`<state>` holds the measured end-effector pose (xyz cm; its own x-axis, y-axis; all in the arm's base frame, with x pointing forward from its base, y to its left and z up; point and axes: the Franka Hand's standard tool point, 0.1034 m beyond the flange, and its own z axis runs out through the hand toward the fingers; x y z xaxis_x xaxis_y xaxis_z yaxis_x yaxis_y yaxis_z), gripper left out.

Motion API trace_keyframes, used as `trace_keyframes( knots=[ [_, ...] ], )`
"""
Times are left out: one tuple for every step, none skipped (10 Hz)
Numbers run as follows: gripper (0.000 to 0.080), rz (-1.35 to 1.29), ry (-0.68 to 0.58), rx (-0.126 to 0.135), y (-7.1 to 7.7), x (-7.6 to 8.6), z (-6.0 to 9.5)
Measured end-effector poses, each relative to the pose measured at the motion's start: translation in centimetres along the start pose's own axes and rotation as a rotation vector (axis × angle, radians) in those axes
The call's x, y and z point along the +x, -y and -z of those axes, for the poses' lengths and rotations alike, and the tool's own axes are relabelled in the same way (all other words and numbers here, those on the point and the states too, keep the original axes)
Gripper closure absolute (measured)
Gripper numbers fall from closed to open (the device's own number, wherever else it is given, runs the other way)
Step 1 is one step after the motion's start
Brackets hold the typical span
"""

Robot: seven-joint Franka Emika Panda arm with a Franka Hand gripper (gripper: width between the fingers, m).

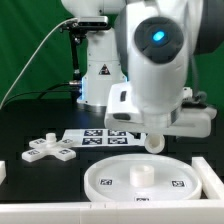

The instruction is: Assemble round table

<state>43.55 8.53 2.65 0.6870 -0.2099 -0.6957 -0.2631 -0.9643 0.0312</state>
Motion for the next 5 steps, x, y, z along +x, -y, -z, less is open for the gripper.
trace_keyframes(
  knots=[
    [0.0151,-0.03,0.016,0.022,0.2,0.1,0.0],
    [0.0151,-0.024,0.012,0.022,0.2,0.2,0.0],
    [0.0151,-0.023,0.013,0.021,0.3,0.2,0.0],
    [0.0151,-0.021,0.017,0.018,0.4,0.1,-0.3],
    [0.0151,-0.024,0.034,0.013,0.4,-0.1,-1.1]
  ],
)
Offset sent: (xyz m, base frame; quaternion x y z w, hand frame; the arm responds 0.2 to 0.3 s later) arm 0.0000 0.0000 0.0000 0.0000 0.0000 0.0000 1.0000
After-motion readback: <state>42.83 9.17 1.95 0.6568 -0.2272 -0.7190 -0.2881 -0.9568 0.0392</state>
